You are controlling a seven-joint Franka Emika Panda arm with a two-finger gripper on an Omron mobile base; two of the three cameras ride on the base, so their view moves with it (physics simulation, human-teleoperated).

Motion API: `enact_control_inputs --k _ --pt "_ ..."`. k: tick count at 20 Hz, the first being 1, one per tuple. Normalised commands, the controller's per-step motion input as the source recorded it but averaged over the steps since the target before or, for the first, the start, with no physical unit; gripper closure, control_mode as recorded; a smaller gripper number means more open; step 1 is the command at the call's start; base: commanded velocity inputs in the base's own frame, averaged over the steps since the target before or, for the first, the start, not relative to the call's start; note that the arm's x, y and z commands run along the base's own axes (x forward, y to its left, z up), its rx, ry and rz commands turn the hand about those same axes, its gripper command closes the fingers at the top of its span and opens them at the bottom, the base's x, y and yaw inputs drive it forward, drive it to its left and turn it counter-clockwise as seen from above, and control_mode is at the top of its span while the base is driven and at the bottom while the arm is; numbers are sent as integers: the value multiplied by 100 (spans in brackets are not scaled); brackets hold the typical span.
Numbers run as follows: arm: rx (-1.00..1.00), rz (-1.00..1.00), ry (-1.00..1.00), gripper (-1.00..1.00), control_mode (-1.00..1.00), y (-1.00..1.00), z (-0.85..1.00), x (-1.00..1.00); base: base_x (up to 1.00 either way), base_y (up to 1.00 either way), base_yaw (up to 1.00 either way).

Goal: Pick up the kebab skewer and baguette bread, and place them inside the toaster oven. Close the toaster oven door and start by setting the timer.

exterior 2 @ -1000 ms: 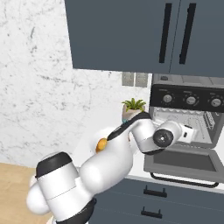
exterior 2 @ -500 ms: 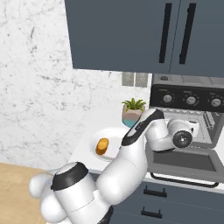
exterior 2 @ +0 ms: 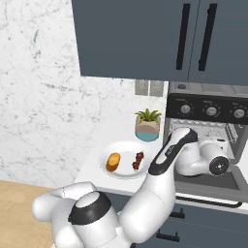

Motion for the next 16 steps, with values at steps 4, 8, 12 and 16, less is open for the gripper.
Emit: enact_control_inputs --k 4,8,12,16 --pt "0 -12 0 -100 -100 -2 0 12 0 0 0" --pt "0 -9 0 -100 -100 0 0 30 0 0 0" --pt "0 0 0 -100 -100 0 0 38 0 0 0" --pt "0 0 0 -100 -100 0 -8 12 0 0 0"
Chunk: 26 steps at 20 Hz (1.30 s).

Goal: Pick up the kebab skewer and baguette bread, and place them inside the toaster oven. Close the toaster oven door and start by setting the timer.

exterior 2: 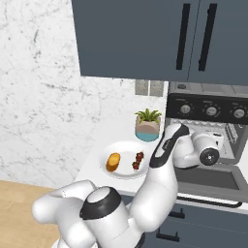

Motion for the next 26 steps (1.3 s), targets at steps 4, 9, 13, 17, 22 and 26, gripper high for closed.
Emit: enact_control_inputs --k 4,9,13,17,22,26 --pt "0 0 0 -100 -100 0 -20 0 0 0 0" --pt "0 0 0 -100 -100 -6 -4 13 0 0 0" --pt "0 0 0 -100 -100 -9 0 33 0 0 0" --pt "0 0 0 -100 -100 -4 0 30 0 0 0" --pt "0 0 0 -100 -100 -2 -17 11 0 0 0" --pt "0 0 0 -100 -100 -2 -17 4 0 0 0"
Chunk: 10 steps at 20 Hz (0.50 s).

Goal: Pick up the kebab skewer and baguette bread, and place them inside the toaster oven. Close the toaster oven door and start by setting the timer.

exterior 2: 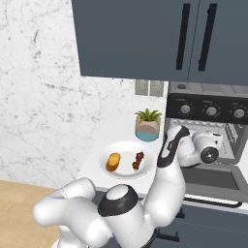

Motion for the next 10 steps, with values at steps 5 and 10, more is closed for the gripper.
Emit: enact_control_inputs --k 5,10 --pt "0 0 6 -100 -100 0 0 10 0 0 0" --pt "0 0 7 -100 -100 0 0 20 0 0 0"
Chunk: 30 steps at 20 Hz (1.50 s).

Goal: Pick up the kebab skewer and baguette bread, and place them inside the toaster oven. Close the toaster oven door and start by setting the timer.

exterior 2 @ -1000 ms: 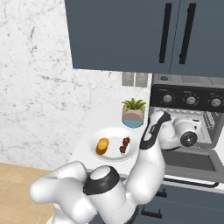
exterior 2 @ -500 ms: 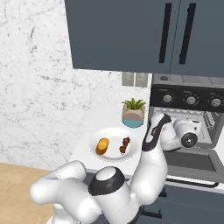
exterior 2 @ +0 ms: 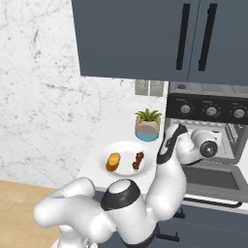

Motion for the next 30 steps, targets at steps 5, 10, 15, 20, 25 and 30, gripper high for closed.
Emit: enact_control_inputs --k 5,10,15,20,25,30 --pt "0 0 6 -100 -100 0 1 31 0 0 0" --pt "0 0 2 -100 -100 0 0 29 0 0 0" --pt "0 0 7 -100 -100 0 -8 0 0 0 0" --pt "0 0 9 -100 -100 0 -13 0 0 0 0" --pt "0 0 13 -100 -100 0 -17 0 0 0 0" --pt "0 0 15 -100 -100 0 -26 -2 0 0 0"
